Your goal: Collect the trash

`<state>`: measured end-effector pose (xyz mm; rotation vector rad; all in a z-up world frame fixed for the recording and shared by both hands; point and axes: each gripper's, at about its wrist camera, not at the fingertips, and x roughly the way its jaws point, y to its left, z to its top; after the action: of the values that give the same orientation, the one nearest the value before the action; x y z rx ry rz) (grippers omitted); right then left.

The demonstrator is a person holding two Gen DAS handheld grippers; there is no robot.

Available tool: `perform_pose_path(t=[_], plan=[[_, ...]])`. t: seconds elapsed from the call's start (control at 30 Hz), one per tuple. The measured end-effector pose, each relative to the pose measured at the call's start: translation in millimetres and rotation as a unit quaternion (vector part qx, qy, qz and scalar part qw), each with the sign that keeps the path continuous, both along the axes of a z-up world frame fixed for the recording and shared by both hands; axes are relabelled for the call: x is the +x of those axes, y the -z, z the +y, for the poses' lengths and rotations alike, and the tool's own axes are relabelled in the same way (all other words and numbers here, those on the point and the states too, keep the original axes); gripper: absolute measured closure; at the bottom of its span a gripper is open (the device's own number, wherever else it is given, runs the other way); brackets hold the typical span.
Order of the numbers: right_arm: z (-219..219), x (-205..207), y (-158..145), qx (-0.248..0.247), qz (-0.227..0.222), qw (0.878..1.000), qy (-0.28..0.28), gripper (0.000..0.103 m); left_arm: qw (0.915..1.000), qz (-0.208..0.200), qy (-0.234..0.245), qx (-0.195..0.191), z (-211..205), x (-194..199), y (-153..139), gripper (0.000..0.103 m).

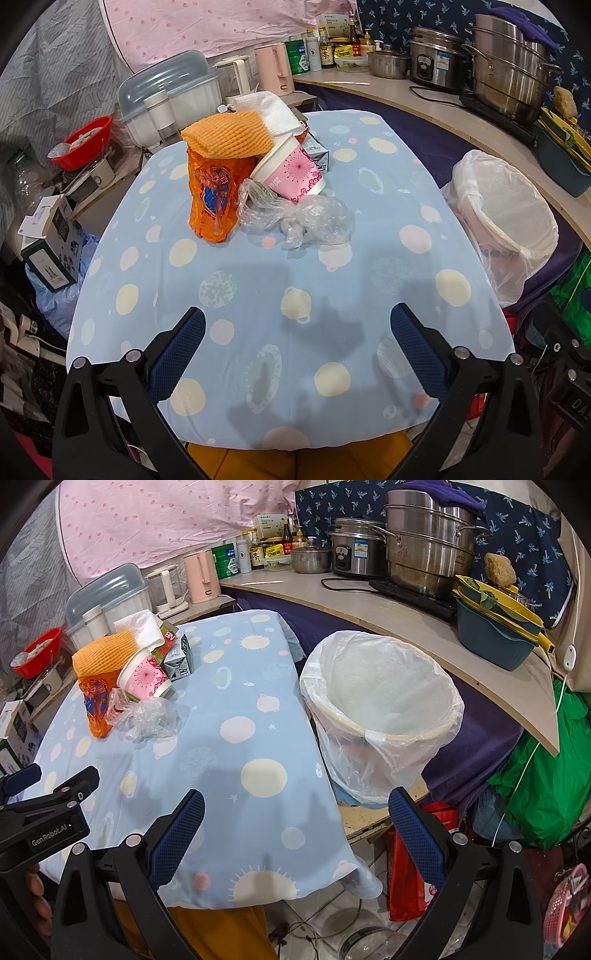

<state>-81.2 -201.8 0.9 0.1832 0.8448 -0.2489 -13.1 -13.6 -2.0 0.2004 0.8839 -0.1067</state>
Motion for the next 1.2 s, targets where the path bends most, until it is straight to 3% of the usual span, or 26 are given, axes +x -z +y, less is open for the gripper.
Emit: perform_pose_path(t=[0.7, 1.2], plan=[[4, 3, 2, 0.001, 0.004, 1.0, 0.0, 0.007, 1.0, 0.006, -0.002, -0.005, 2, 1, 1, 0.007], [19, 53, 18, 0.003, 0.015, 1.0, 0.008, 0.007, 0.9985, 0.026, -0.038, -0.028, 43, 56, 18, 0.007]])
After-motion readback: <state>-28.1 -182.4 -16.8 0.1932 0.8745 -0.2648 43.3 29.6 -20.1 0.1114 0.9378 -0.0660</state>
